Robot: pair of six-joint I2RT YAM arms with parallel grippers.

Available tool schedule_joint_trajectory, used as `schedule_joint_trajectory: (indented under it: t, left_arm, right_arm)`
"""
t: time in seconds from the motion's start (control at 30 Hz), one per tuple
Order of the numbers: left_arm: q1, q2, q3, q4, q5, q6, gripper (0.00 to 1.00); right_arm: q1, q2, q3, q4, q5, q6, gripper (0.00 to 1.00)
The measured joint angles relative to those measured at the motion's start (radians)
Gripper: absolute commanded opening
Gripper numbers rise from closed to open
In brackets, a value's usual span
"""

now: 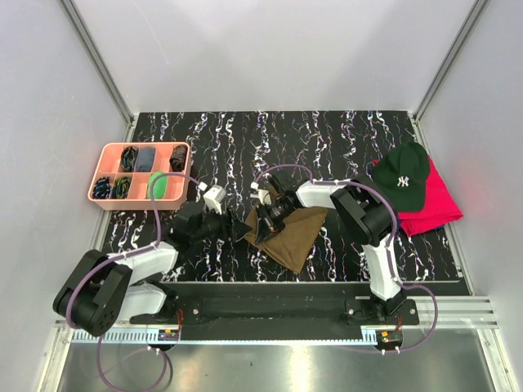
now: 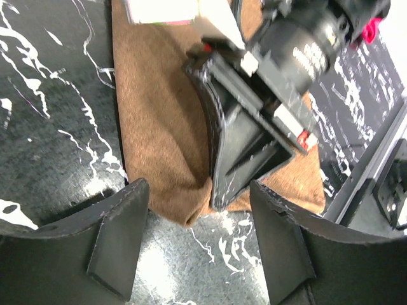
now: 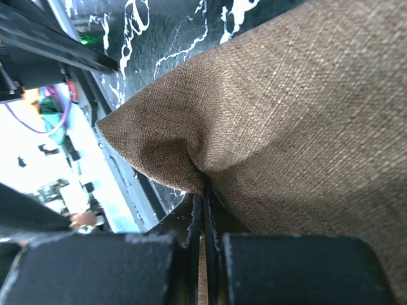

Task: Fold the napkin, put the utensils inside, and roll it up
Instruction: Roll the napkin with the utensil

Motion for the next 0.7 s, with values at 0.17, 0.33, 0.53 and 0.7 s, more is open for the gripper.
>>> schedule_joint_trajectory:
  t: [0.17,0.33,0.53,0.7]
  left_arm:
    - [-0.010,0.051,0.000,0.017,0.015,0.017,0.66]
    - [-0.029,0.081,0.000,0.033,0.016,0.033,0.64]
    - [-0.044,0.120,0.002,0.045,0.016,0.051,0.61]
    - [-0.050,0.132,0.003,0.055,0.016,0.058,0.55]
  right_arm:
    - [-0.021,0.035,0.012,-0.001,-0.067,-0.003,0.00]
    - [-0.032,0.059,0.019,-0.002,-0.111,-0.007,0.00]
    - [-0.046,0.080,0.021,-0.003,-0.157,-0.008,0.00]
    - [-0.058,0.091,0.021,-0.006,-0.181,-0.010,0.00]
